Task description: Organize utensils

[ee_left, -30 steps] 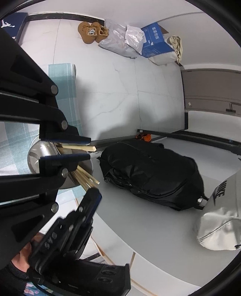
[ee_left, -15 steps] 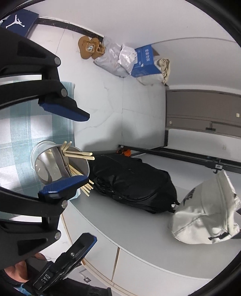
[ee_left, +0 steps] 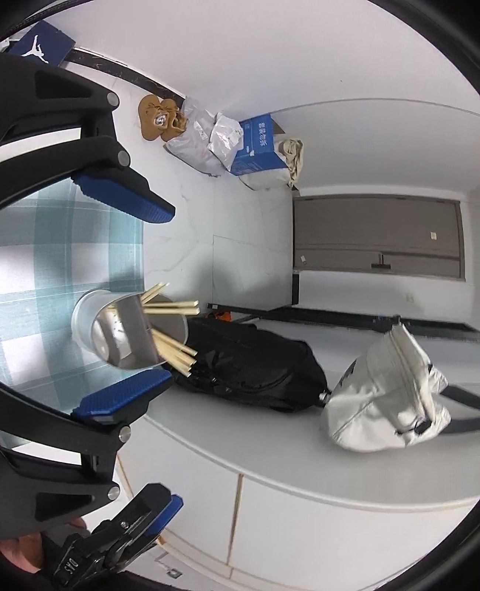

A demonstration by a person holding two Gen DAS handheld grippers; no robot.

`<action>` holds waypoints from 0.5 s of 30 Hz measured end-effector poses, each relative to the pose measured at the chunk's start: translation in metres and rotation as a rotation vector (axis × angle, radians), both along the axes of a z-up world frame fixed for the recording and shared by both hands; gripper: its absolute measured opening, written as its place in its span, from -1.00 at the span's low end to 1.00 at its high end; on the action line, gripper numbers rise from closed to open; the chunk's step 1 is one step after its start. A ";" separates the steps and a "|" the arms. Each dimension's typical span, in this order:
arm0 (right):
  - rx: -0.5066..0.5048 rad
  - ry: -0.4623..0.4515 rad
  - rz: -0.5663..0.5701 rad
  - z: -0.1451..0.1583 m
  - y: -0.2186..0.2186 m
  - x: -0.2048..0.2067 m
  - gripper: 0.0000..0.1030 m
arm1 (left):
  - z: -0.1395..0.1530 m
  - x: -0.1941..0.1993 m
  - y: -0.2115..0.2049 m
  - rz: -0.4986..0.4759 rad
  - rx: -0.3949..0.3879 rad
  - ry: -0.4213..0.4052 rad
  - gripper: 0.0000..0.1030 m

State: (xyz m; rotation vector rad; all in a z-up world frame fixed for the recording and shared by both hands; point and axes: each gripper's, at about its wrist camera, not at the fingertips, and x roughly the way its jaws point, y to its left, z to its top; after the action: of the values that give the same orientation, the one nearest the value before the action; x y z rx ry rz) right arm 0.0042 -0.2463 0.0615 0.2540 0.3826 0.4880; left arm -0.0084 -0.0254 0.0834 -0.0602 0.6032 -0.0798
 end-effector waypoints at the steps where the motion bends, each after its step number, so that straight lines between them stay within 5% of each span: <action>1: 0.001 -0.006 0.002 -0.002 -0.001 -0.005 0.91 | -0.001 -0.004 -0.002 0.004 0.008 -0.008 0.52; 15: -0.039 -0.109 -0.030 -0.031 -0.003 -0.050 1.00 | -0.022 -0.051 0.008 0.075 -0.013 -0.144 0.76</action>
State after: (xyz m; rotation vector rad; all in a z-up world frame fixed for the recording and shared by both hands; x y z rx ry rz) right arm -0.0453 -0.2494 0.0302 0.1938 0.2812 0.4620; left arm -0.0591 -0.0173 0.0616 -0.0888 0.4562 -0.0148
